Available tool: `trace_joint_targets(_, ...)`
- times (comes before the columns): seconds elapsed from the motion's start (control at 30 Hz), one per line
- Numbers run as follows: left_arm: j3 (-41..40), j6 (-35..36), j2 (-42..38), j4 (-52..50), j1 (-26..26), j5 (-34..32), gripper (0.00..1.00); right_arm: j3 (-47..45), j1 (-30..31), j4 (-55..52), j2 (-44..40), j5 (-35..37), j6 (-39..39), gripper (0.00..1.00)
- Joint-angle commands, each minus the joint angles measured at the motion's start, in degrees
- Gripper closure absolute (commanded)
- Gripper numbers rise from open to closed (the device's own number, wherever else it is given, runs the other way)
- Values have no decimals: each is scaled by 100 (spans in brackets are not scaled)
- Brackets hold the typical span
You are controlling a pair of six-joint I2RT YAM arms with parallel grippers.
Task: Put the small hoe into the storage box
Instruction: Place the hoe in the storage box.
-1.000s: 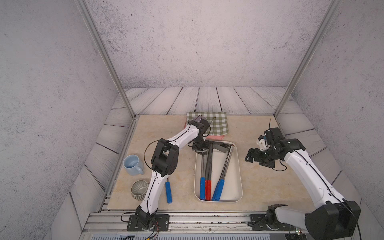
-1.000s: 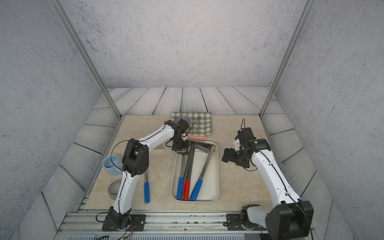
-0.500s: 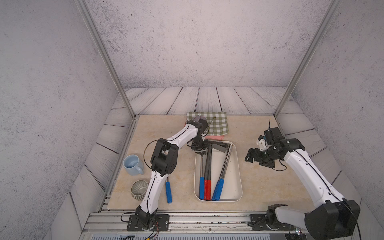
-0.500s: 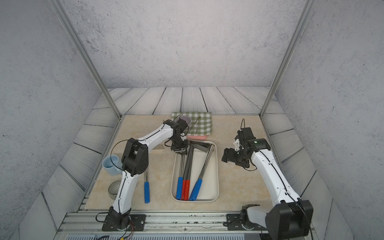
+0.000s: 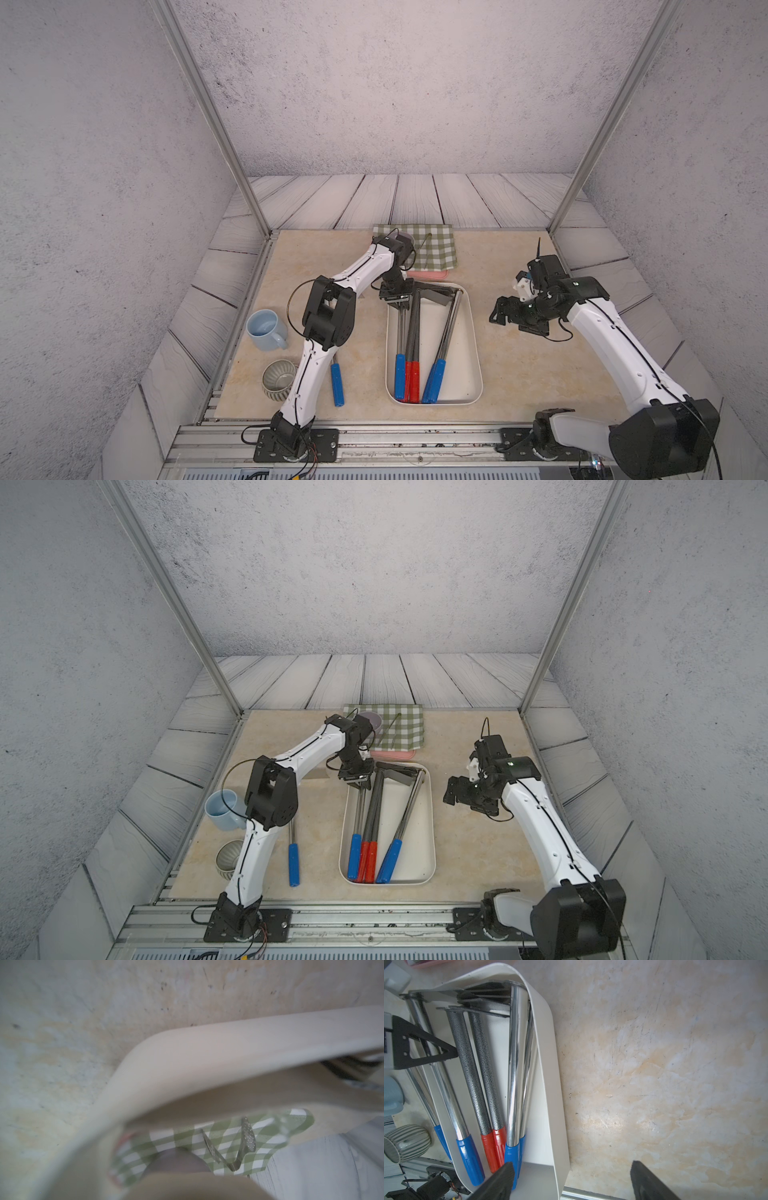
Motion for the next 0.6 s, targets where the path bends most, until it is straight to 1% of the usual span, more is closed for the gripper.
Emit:
trace_joint_targets(0.0,331,350,168,-891,39,-56,100,-26,-20,-19,30,-60,50,10)
trace_joint_targets(0.1,336,335,325,-932,43,-117,100,-40,-21,-17,19,-51,45,10)
trace_joint_targets(0.17,194,289,381,-831,48,-126,100,-52,-20,-19,12,-44,45,11)
trace_joint_targets(0.33,-272,100,405,-319,39,168,100,-96,-26,7,14,-44,49,10)
trace_joint_targets(0.57,-142,125,634,-352,4,236,100,-122,-19,40,43,-86,56,11)
